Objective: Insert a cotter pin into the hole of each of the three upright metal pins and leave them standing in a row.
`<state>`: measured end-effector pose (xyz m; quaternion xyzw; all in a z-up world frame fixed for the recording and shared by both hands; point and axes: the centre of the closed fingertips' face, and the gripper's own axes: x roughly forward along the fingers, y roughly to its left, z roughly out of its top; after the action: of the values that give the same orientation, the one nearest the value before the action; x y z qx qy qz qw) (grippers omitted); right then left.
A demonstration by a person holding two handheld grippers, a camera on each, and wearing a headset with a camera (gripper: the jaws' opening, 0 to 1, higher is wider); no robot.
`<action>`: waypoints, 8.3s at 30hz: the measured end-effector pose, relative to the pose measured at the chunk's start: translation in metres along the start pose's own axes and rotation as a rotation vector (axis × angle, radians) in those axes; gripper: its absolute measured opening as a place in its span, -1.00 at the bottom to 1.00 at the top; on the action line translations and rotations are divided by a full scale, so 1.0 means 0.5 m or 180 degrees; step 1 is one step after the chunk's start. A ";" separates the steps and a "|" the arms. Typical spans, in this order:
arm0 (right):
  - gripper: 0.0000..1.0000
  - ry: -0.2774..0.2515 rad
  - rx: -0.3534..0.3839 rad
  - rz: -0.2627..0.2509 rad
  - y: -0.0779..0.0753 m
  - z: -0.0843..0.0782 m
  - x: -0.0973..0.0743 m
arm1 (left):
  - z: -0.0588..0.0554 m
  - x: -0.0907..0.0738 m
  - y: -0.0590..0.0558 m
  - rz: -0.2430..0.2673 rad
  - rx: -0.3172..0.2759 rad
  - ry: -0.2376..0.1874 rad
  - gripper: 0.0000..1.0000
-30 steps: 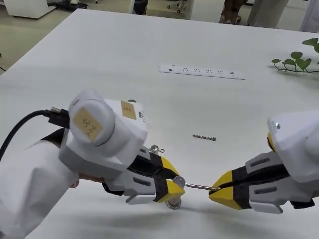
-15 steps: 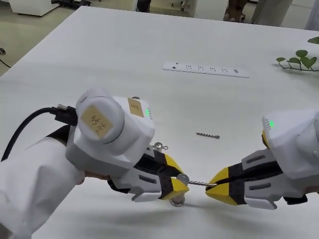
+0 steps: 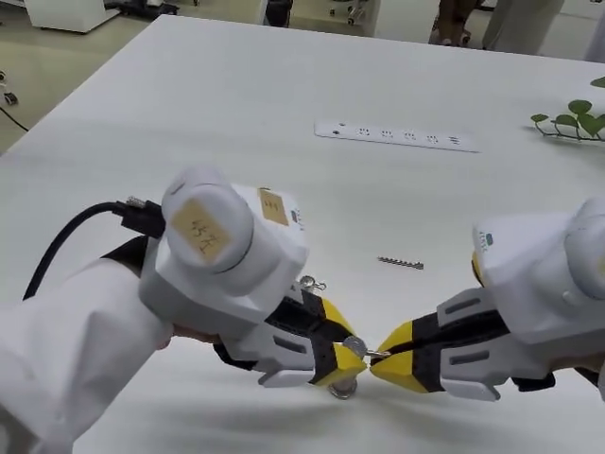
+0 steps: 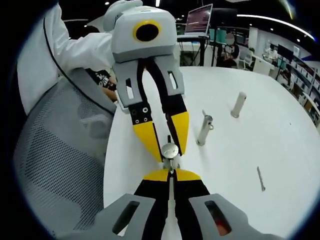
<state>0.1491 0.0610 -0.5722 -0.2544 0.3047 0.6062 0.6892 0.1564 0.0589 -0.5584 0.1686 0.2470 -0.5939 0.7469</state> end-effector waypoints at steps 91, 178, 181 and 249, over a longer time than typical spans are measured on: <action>-0.81 -0.0246 0.0374 -0.0183 -0.006 0.029 0.033 | -0.097 -0.165 0.018 0.0840 -0.0889 -0.0557 0.97; 0.16 -0.0573 0.0572 -0.0660 -0.081 0.012 -0.145 | -0.061 -0.203 0.051 0.1254 -0.0974 -0.0696 0.87; 0.28 -0.0580 0.0648 -0.0716 -0.066 0.009 -0.144 | -0.060 -0.201 0.051 0.1259 -0.0984 -0.0713 0.86; 0.80 -0.0743 0.1751 -0.1331 -0.041 -0.084 -0.159 | -0.081 -0.097 0.411 0.1823 -0.1258 -0.0753 -0.59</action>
<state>0.1582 -0.0262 -0.5432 -0.0453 0.3169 0.3725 0.8711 0.3408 0.1687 -0.5726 0.0135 0.2117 -0.3169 0.9244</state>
